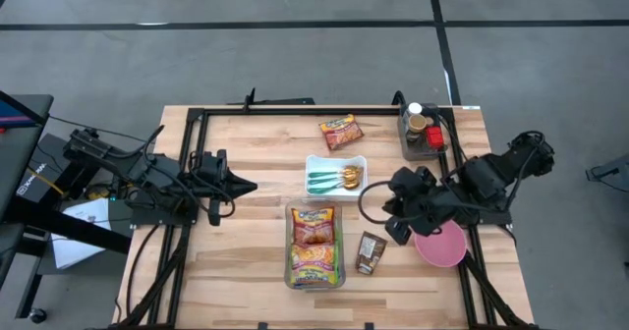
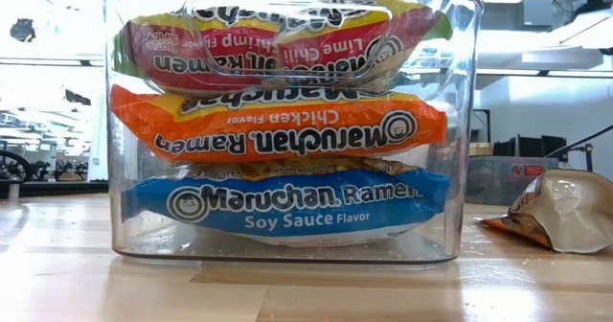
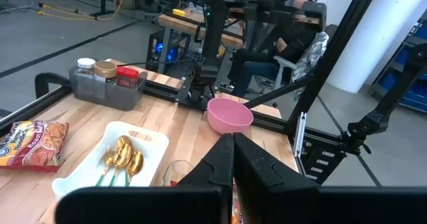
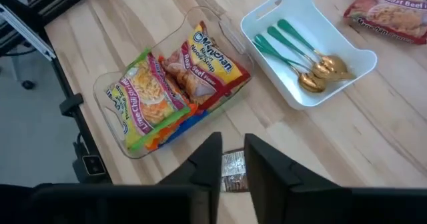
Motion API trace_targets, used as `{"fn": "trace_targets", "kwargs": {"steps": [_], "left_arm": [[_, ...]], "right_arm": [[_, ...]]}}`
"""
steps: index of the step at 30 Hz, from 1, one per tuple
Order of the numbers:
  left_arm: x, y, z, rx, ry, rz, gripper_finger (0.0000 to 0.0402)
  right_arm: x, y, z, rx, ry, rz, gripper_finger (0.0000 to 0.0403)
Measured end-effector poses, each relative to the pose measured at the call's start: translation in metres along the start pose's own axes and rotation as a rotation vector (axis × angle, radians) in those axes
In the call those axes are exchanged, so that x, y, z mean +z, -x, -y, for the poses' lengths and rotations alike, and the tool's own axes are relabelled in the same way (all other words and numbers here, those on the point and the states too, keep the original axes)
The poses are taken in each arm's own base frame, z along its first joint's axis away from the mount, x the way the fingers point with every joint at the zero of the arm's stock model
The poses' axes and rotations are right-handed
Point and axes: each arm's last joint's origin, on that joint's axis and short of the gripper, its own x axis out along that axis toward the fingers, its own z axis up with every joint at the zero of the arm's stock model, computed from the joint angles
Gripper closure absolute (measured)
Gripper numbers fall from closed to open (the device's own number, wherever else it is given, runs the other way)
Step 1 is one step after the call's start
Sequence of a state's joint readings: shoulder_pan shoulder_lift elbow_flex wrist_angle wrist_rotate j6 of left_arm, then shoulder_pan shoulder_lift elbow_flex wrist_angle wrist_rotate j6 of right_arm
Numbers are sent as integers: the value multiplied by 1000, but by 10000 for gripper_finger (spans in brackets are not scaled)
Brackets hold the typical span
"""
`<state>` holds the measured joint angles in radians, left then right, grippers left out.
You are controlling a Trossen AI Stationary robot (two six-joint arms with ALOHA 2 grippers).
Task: Pick & Place Food Item
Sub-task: Put the orange spice pack into the black bin
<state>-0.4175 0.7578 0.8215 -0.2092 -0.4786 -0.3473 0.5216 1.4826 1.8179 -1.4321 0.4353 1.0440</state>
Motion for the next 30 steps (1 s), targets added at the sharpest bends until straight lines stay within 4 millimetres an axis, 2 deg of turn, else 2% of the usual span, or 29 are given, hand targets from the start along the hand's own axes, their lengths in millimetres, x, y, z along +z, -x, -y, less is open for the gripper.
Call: {"fn": "trace_targets", "kwargs": {"steps": [7,14,19,24,30], "left_arm": [[0,0,0,0,-2,0,402],[0,0,-1,24,-4,9,402],[1,0,-1,49,-3,18,402],[1,0,-3,96,-4,35,402],[1,0,-3,104,-72,35,402]], "right_arm": [[6,-3,4,-12,20,-1,300],[10,-7,13,-82,-199,-6,278],[7,-9,9,-89,-358,-7,251],[-3,-23,-7,-105,-515,-43,221],[-23,-60,-47,-82,-404,-220,202]]}}
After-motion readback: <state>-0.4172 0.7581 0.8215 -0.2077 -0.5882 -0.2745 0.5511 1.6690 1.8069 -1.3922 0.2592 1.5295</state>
